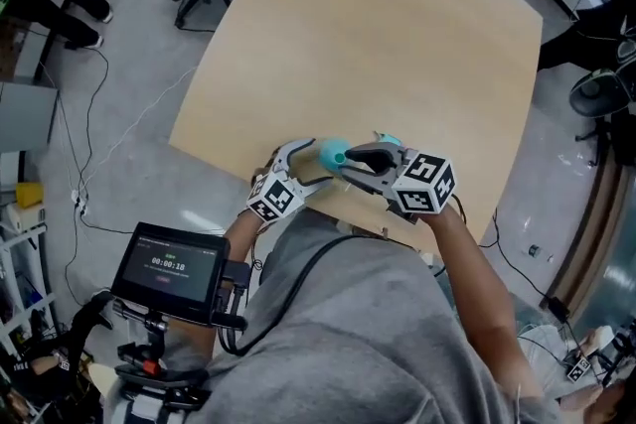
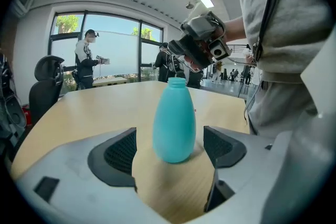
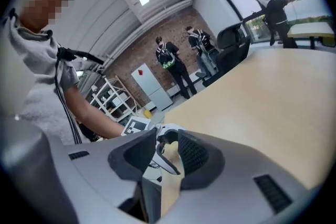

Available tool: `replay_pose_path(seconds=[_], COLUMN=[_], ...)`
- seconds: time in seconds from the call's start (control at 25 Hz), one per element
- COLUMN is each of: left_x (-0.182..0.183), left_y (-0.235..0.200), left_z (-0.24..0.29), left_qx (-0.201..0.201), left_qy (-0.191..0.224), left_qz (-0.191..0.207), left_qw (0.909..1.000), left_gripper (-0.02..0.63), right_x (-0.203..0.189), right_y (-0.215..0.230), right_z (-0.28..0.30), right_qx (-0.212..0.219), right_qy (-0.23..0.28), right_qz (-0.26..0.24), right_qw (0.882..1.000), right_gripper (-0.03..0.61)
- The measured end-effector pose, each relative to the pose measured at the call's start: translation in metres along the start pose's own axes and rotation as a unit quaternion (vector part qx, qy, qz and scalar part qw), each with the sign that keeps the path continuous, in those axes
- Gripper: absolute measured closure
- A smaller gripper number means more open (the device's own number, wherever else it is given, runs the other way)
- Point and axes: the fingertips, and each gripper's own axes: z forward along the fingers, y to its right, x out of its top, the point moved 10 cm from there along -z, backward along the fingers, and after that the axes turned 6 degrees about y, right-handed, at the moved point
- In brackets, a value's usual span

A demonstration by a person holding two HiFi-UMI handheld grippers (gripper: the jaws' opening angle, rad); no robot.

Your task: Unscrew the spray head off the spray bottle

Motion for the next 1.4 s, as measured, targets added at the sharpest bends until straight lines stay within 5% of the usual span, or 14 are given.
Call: replay_pose_path(seconds=[0.08,0.16,0.28,0.4,0.72,0.84,1.28,1.4], left_x=[0.003,0.011,0.037,0.078,0.175,0.189,0.228,0.230], left_y=[-0.011,-0.026,-0.050,-0.066,-0.074,-0.073,0.051,0.092], left_z=[-0.020,-0.044,-0.081,-0.105,-0.117,-0.121,-0.176,-0.192], left_qx=[0.030,0.067,0.110,0.138,0.109,0.091,0.059,0.058], left_qy=[0.013,0.033,0.082,0.157,0.256,0.265,0.264,0.265], left_qz=[-0.007,-0.031,-0.110,-0.138,-0.038,-0.010,0.024,0.020], left_qw=[0.9994,0.9967,0.9844,0.9682,0.9598,0.9599,0.9624,0.9623], left_gripper=[0.219,0.243,0.611,0.611,0.611,0.611,0.611,0.611], right_x=[0.007,0.015,0.027,0.041,0.068,0.074,0.005,-0.017], right_y=[0.004,0.006,0.001,-0.013,-0.053,-0.066,-0.209,-0.247], right_z=[-0.016,-0.037,-0.069,-0.093,-0.115,-0.114,-0.158,-0.168], right_qx=[-0.032,-0.081,-0.138,-0.173,-0.236,-0.252,-0.298,-0.292], right_qy=[0.047,0.104,0.187,0.229,0.281,0.304,0.294,0.328], right_qz=[-0.003,-0.008,-0.022,-0.078,-0.188,-0.219,-0.204,-0.230], right_qw=[0.998,0.991,0.972,0.955,0.911,0.892,0.885,0.868], right_gripper=[0.450,0.522,0.572,0.574,0.574,0.574,0.574,0.574])
